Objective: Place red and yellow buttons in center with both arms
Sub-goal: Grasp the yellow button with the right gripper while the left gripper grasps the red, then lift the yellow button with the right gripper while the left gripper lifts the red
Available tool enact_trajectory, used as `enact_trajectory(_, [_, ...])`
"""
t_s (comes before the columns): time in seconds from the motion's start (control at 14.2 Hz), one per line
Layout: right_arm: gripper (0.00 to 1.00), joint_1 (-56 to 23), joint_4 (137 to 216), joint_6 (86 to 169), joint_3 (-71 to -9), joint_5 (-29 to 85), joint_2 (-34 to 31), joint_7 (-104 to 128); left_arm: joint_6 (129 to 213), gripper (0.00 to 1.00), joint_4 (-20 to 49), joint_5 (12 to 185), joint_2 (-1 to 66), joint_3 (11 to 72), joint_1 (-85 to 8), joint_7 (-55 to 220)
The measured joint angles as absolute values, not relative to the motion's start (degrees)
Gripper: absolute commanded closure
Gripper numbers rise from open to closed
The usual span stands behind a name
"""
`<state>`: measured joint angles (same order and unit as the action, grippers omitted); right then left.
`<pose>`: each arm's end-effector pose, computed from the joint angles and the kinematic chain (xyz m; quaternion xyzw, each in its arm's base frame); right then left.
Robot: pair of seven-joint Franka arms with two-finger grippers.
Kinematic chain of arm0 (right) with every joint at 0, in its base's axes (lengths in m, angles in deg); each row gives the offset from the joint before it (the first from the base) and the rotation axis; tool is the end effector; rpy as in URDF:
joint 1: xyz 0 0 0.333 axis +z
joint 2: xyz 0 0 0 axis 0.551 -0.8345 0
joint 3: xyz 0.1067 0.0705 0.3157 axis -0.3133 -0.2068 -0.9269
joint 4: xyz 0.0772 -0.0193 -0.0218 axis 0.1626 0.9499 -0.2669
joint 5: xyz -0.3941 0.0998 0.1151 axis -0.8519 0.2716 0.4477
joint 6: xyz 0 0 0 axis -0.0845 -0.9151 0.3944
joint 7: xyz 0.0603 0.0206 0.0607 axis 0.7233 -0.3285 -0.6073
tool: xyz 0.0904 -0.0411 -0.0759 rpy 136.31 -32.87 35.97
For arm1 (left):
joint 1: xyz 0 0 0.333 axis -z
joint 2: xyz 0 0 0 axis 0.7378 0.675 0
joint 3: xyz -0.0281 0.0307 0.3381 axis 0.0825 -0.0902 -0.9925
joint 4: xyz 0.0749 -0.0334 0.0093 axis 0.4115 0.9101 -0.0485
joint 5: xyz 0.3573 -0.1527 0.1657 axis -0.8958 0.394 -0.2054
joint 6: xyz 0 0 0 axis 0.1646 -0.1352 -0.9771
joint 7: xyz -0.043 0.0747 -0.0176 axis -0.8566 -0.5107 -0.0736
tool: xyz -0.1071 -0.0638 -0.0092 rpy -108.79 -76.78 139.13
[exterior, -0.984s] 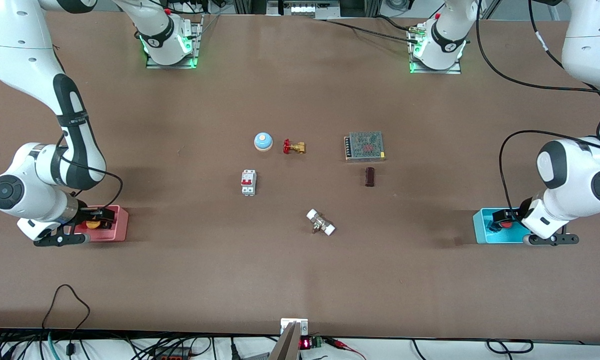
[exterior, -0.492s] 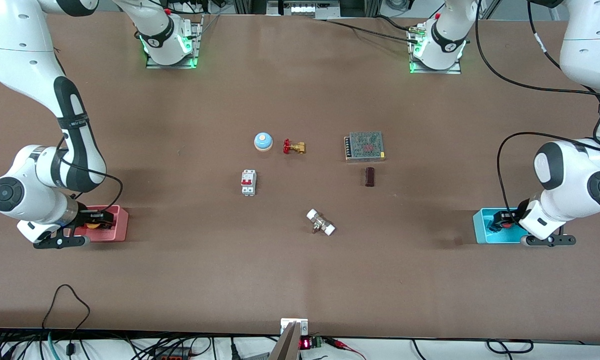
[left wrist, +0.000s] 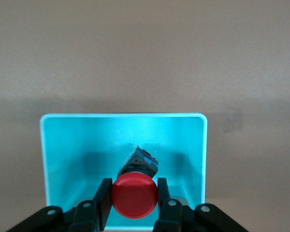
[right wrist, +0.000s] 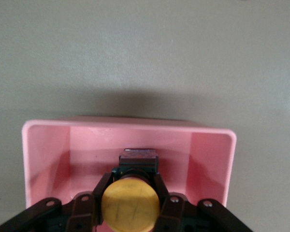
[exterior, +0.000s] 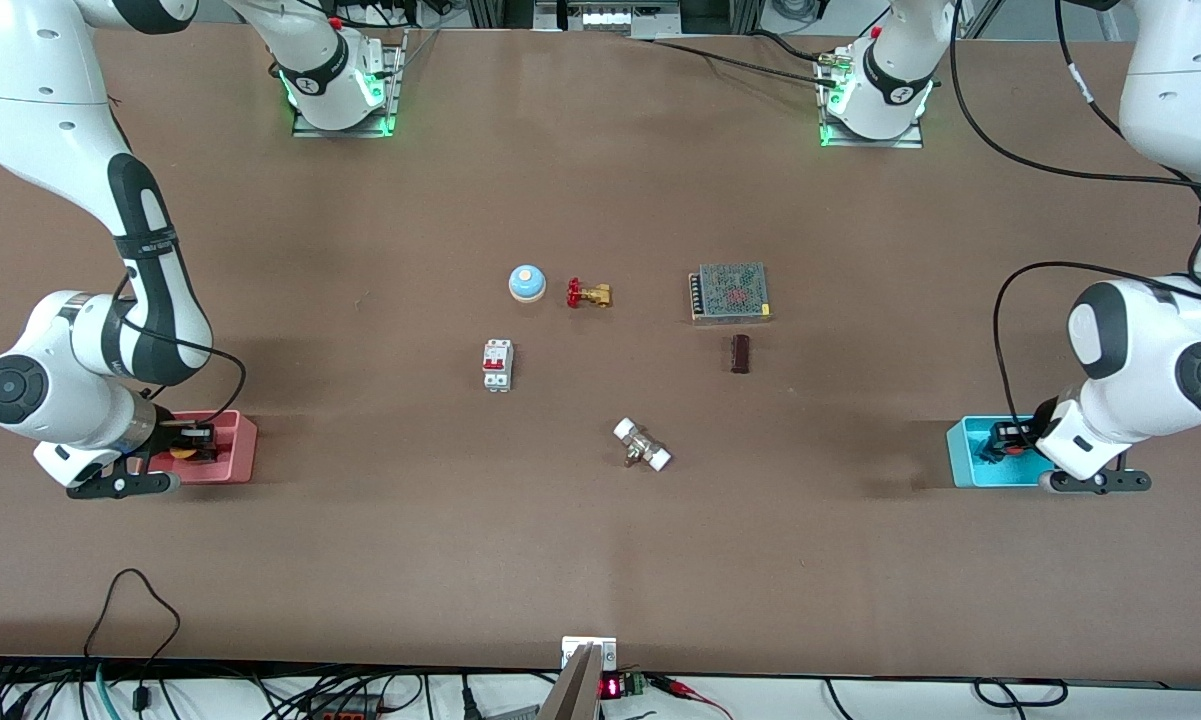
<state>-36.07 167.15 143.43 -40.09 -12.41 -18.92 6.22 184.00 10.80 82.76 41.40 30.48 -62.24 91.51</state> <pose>0.7416 -0.0952 0.2126 0.9968 0.0585 0.0036 0.0550 0.7115 0.1088 0.2433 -0.9998 -0.0176 -0.0001 0.0108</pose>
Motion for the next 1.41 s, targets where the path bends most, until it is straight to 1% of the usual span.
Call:
enact_trajectory(0.07, [0.73,-36.1,166.0,142.2,-40.1,-12.4,-18.9,5.6,182.5,0.74,10.6,82.8,40.2,30.6,-62.2,91.5])
enact_trajectory(0.14, [0.73,-36.1,164.5,139.7,-40.1,-12.4,-18.7,5.4,180.9,0.74,10.5,82.8,38.9,30.6,-62.1,91.5])
enact_trajectory(0.28, [0.73,-36.0,160.6,131.9,-40.3,-12.3,-17.6,5.2,177.5,0.74,10.3,82.8,35.8,30.9,-61.4,91.5])
enact_trajectory(0.42, [0.73,-35.6,157.4,124.7,-40.9,-12.0,-15.0,5.1,174.7,0.74,10.3,82.8,33.4,31.0,-59.9,90.3])
enact_trajectory(0.56, [0.73,-34.4,156.1,120.4,-41.9,-11.2,-12.1,5.1,172.6,0.74,10.3,82.8,32.1,31.2,-57.8,87.7])
enact_trajectory(0.7, [0.73,-32.3,156.1,119.3,-42.6,-9.3,-10.5,5.2,172.2,0.74,10.4,82.8,32.0,32.6,-56.2,83.5])
enact_trajectory(0.91, [0.72,-27.0,156.4,119.4,-42.9,-7.2,-11.1,9.3,172.0,0.73,11.5,82.8,32.1,36.1,-55.2,77.6])
enact_trajectory(1.2, [0.72,-18.8,156.8,124.8,-43.1,-7.2,-16.0,17.0,172.7,0.73,13.6,82.8,32.3,39.5,-55.0,73.3])
enact_trajectory(1.41, [0.72,-14.4,156.9,127.3,-43.1,-7.2,-19.3,23.5,177.8,0.73,16.8,82.8,32.4,41.9,-54.8,68.8])
